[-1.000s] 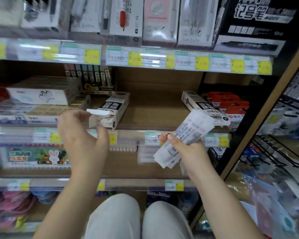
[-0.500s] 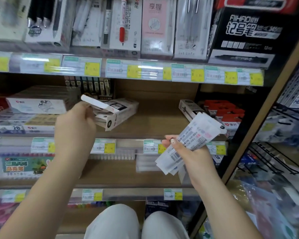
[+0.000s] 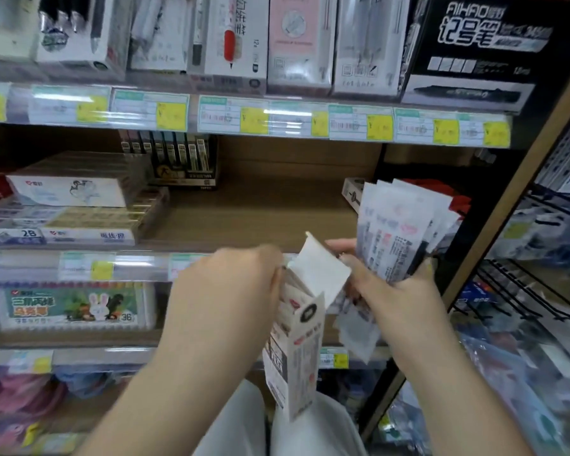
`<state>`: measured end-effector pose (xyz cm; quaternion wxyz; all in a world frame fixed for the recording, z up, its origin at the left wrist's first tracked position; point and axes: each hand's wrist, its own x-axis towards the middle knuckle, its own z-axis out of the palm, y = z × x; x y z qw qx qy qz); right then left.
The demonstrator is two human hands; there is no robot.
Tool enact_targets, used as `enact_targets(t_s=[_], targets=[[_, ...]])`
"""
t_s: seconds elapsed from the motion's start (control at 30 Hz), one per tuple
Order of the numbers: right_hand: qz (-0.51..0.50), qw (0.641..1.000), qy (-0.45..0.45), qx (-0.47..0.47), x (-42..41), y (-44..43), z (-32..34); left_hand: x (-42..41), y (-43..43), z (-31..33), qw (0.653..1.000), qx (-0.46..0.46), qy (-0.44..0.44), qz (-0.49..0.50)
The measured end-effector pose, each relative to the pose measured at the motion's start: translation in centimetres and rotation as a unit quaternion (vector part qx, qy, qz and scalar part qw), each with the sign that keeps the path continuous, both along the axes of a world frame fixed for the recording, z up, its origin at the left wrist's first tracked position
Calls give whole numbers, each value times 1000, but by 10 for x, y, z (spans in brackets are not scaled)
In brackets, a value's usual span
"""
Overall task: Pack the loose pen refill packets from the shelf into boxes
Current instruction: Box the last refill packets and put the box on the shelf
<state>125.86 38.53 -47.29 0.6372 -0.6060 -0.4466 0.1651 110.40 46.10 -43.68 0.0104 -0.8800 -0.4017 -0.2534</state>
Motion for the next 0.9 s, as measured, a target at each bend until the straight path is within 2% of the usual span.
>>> enact_targets(t_s=[0.1,0.17,0.4,0.53,0.6,0.7,0.9], targets=[[90,992,84,-9,3,-7,-10,15,-2,-35,998,-32,44,21],[98,992,80,-27,5,-9,-16,20,-6,-50,997,-57,45,20],[-39,991,24,-129,17,-7,-38,20,-22,-79,992,-128,2,-23],[-74,986,32,-145,17,-6,-49,15,-27,-89,985,-123,-94,-76],[-99,984,22,-143,19,-6,-52,13,-27,-89,978,-115,-116,-127],[-117,984,10,-131,18,-8,-52,11,-29,-90,970,-89,-107,-199],[-119,988,7,-96,12,-8,-47,9,-28,-85,970,-97,-57,-215]])
